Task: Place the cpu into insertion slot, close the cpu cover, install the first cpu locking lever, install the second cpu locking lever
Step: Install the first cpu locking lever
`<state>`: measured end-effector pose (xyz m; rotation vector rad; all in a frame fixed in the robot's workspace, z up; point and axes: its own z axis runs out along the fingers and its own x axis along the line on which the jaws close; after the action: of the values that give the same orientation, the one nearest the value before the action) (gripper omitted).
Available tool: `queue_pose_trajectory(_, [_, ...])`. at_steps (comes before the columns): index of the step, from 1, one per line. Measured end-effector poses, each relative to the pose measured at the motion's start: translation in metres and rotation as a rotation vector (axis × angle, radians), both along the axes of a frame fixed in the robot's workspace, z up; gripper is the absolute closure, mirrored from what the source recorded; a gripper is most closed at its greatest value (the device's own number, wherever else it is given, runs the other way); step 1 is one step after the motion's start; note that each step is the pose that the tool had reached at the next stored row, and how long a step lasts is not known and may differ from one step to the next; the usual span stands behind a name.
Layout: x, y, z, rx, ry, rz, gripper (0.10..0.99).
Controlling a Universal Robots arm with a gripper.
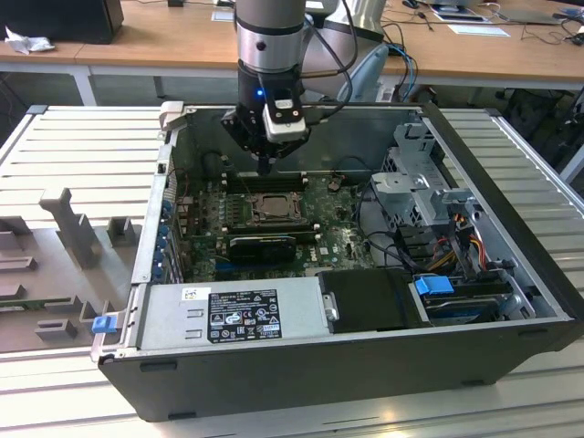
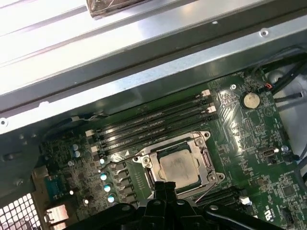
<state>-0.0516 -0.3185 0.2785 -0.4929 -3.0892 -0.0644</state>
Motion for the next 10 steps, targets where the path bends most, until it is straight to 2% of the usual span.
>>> queue_pose_trajectory(7, [0.0,0.0,-0.0006,0.0,-0.0076,0.138,0.98])
queue_pose_trajectory(10, [0.0,0.0,-0.0006,0.0,-0.0087,0.168,0.98])
